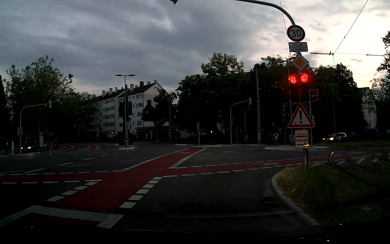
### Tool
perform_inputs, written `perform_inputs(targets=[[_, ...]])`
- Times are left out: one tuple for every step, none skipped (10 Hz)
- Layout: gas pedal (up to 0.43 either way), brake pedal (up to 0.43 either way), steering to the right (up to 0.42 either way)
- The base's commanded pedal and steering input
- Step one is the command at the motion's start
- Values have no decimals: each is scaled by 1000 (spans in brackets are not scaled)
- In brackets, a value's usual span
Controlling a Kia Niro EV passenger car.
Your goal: Follow the waypoints while adhering to traffic rules and regulations
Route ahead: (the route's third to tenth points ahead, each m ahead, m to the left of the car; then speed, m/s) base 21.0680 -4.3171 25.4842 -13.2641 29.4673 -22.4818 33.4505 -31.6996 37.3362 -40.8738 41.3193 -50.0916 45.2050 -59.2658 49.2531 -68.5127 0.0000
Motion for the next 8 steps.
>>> perform_inputs(targets=[[0, 280, -52], [0, 280, -52], [0, 280, -52], [0, 280, -52], [0, 274, -52], [0, 280, -52], [0, 280, -52], [0, 280, -52]])
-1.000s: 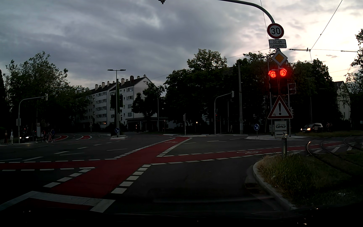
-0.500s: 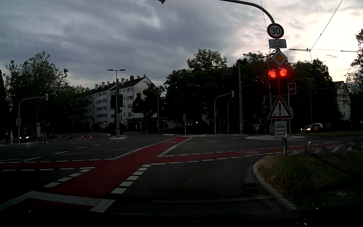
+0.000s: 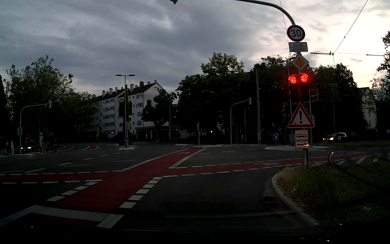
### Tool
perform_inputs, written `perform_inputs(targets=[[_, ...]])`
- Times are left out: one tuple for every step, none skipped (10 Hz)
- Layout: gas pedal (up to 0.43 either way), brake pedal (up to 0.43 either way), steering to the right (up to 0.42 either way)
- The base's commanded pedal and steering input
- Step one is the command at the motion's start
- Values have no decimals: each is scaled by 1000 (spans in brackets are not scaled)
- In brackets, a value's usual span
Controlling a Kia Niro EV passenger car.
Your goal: Follow the waypoints while adhering to traffic rules and regulations
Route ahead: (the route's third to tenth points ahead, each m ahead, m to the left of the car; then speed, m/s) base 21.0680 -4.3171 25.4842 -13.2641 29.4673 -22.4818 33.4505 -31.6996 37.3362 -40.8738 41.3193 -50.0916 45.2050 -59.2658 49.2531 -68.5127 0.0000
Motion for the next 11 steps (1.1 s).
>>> perform_inputs(targets=[[0, 280, -52], [0, 274, -52], [0, 280, -52], [0, 280, -52], [0, 274, -52], [0, 280, -52], [0, 280, -52], [0, 280, -52], [0, 274, -52], [0, 280, -52], [0, 280, -52]])
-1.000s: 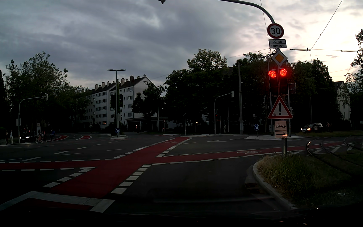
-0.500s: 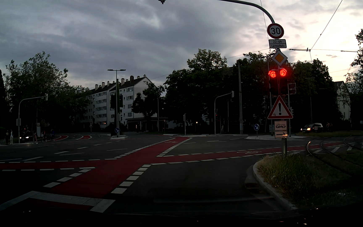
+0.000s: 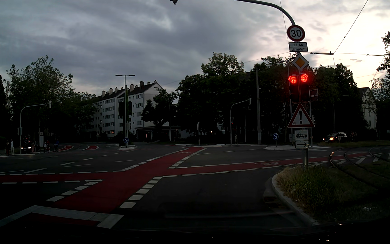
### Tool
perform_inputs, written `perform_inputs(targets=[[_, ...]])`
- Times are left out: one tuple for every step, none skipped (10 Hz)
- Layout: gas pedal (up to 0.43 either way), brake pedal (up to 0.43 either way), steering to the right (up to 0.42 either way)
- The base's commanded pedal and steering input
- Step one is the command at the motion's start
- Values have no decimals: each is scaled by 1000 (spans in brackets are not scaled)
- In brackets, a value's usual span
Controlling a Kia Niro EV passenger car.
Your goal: Follow the waypoints while adhering to traffic rules and regulations
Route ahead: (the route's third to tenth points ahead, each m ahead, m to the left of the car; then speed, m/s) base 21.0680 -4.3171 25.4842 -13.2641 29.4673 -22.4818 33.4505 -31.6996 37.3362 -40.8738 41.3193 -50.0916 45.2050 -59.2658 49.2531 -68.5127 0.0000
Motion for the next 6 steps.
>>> perform_inputs(targets=[[0, 274, -52], [0, 274, -52], [0, 280, -52], [0, 280, -52], [0, 274, -52], [0, 274, -52]])
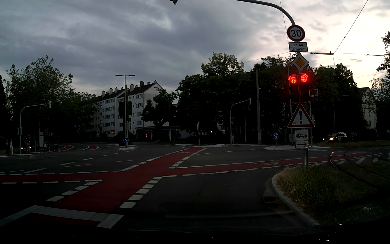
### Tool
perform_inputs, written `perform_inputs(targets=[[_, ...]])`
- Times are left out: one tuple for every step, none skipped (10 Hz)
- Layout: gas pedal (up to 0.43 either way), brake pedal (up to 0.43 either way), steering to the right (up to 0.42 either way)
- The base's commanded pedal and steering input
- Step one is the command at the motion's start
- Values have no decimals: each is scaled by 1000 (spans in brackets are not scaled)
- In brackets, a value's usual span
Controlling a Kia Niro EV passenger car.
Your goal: Follow the waypoints while adhering to traffic rules and regulations
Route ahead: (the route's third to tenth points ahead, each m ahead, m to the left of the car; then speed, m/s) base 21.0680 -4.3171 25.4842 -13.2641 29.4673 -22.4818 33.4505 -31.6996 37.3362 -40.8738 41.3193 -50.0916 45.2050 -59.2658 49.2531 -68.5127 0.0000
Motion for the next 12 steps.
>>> perform_inputs(targets=[[0, 280, -52], [0, 274, -52], [0, 274, -52], [0, 280, -52], [0, 274, -52], [0, 280, -52], [0, 274, -52], [0, 280, -52], [0, 280, -52], [0, 274, -52], [0, 280, -52], [0, 280, -52]])
